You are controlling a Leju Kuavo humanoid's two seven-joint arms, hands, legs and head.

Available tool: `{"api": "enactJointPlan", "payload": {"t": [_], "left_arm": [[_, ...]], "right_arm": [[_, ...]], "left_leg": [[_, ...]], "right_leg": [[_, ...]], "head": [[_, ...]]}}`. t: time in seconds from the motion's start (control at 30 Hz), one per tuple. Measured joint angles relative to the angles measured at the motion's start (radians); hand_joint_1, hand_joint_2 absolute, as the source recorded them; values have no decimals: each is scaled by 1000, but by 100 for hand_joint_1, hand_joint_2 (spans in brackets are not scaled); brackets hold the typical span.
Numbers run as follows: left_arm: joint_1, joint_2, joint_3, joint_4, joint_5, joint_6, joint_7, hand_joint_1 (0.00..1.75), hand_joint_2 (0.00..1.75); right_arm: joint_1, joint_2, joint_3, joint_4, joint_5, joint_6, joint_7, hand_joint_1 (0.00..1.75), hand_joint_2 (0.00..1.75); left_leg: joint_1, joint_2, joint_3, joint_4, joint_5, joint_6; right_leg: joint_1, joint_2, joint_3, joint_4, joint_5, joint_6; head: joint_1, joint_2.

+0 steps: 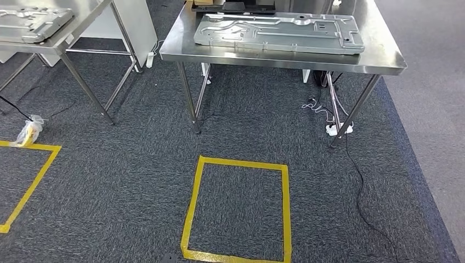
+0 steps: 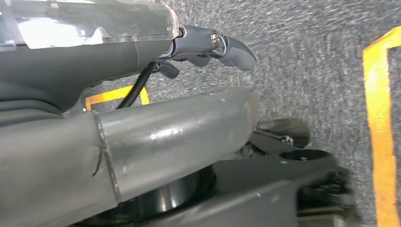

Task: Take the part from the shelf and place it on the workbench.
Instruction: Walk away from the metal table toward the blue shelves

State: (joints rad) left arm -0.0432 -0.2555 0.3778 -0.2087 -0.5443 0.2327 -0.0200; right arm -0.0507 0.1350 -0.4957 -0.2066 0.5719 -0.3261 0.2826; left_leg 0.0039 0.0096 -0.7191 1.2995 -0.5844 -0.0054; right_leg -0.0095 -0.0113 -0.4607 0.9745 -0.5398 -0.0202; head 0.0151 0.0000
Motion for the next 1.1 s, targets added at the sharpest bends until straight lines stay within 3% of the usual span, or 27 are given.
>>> {"api": "enactJointPlan", "payload": {"t": [0.03, 0.07, 0.1, 0.17, 0.23, 0.33, 0.4, 0.47, 0.5, 0.53, 0.57, 0.63, 0.7, 0.73, 0.8, 0.87, 0.93, 1.0, 1.03, 1.07, 1.1], "left_arm": [[0, 0, 0, 0, 1, 0, 1, 0, 0], [1, 0, 0, 0, 3, 0, 1, 0, 0], [1, 1, 1, 0, 6, 0, 1, 0, 0], [2, 2, 2, 0, 14, 0, 0, 0, 0], [4, 4, 5, 0, 20, -1, 0, 0, 0], [4, 9, 12, 0, 27, -4, 1, 0, 0], [2, 11, 16, 0, 29, -6, 1, 0, 0], [2, 13, 22, 0, 30, -8, 2, 0, 0], [2, 15, 24, 0, 31, -10, 2, 0, 0], [2, 16, 26, 0, 31, -11, 3, 0, 0], [2, 17, 28, 0, 31, -12, 4, 0, 0], [1, 20, 32, 0, 31, -16, 5, 0, 0], [0, 24, 35, 0, 30, -17, 6, 0, 0], [-1, 26, 37, 0, 29, -18, 7, 0, 0], [-2, 29, 40, 0, 28, -18, 8, 0, 0], [-3, 32, 42, 0, 27, -17, 9, 0, 0], [-3, 34, 43, 0, 27, -16, 9, 0, 0], [0, 35, 43, 0, 27, -15, 9, 0, 0], [1, 36, 43, 0, 27, -15, 9, 0, 0], [2, 37, 43, 0, 27, -15, 10, 0, 0], [2, 37, 44, 0, 27, -15, 10, 0, 0]], "right_arm": [[1, 0, 0, 0, -1, 0, 1, 0, 44], [1, 0, -2, 0, -3, 0, 1, 0, 0], [0, 0, -3, 0, -5, 0, 2, 0, 0], [-2, 3, -7, 1, -7, 0, 2, 0, 0], [-5, 5, -9, 1, -5, 1, 1, 0, 0], [-5, 5, -9, 1, 0, 3, -1, 0, 0], [-5, 4, -9, 1, 2, 4, -3, 0, 0], [-4, 4, -9, 2, 6, 6, -5, 0, 0], [-4, 4, -9, 2, 8, 6, -5, 0, 0], [-2, 3, -9, 2, 11, 7, -6, 0, 0], [-1, 1, -9, 2, 14, 8, -6, 0, 0], [0, -3, -9, 2, 17, 10, -6, 0, 0], [-2, -4, -9, 2, 18, 11, -6, 0, 0], [-2, -4, -10, 2, 18, 12, -5, 0, 0], [-1, -3, -11, 3, 19, 13, -4, 0, 0], [1, -3, -13, 4, 19, 13, -4, 0, 0], [-1, -3, -14, 5, 19, 14, -4, 0, 0], [-2, -3, -16, 5, 19, 14, -4, 0, 0], [-1, -3, -16, 5, 19, 14, -4, 0, 0], [-1, -3, -17, 6, 19, 14, -4, 0, 0], [-1, -3, -17, 6, 19, 14, -4, 0, 0]], "left_leg": [[0, -1, 14, -4, 12, 2], [-1, -3, 48, -48, 38, 7], [-2, -11, 93, -117, 66, 14], [-2, -49, 169, -239, 93, 30], [-5, -69, 191, -282, 90, 39], [-1, -41, 197, -314, 99, 47], [6, -22, 201, -329, 106, 54], [6, -2, 201, -330, 106, 57], [6, 8, 201, -329, 105, 56], [7, 18, 201, -328, 103, 55], [7, 27, 203, -327, 101, 53], [9, 43, 207, -319, 92, 44], [5, 54, 207, -306, 80, 30], [2, 60, 207, -302, 77, 24], [2, 71, 208, -299, 74, 14], [6, 58, 202, -275, 50, 5], [9, 24, 162, -180, -11, 0], [9, 6, 101, -47, -68, 1], [8, 3, 83, -12, -72, 3], [7, 0, 82, -11, -56, 8], [5, -6, 99, -52, -23, 15]], "right_leg": [[3, 3, -7, 5, 2, 0], [5, 6, -11, 10, 2, 1], [6, 11, -14, 15, 2, 1], [6, 22, -23, 20, 3, 6], [1, 37, -33, 22, 8, 16], [0, 47, -45, 31, 5, 34], [-1, 31, -84, 104, -38, 44], [-5, 23, -157, 237, -95, 51], [-8, 22, -188, 291, -108, 55], [-11, 20, -204, 312, -102, 58], [-14, 16, -199, 292, -75, 60], [-19, -10, -144, 162, 4, 65], [-16, -34, -101, 62, 45, 59], [-13, -37, -98, 48, 46, 54], [-10, -21, -102, 51, 46, 39], [-10, -6, -102, 49, 50, 26], [-11, 8, -103, 47, 54, 16], [-7, 28, -107, 48, 56, 11], [-3, 40, -109, 49, 57, 10], [0, 53, -109, 50, 57, 9], [3, 66, -107, 50, 57, 9]], "head": [[0, 0], [0, 0], [0, 0], [2, 0], [2, 0], [2, 0], [4, 0], [5, 0], [5, 0], [5, 0], [5, 0], [5, 0], [4, 0], [2, 0], [-1, 0], [-1, 0], [-2, 0], [-2, 0], [-2, 0], [-2, 0], [-2, 0]]}}
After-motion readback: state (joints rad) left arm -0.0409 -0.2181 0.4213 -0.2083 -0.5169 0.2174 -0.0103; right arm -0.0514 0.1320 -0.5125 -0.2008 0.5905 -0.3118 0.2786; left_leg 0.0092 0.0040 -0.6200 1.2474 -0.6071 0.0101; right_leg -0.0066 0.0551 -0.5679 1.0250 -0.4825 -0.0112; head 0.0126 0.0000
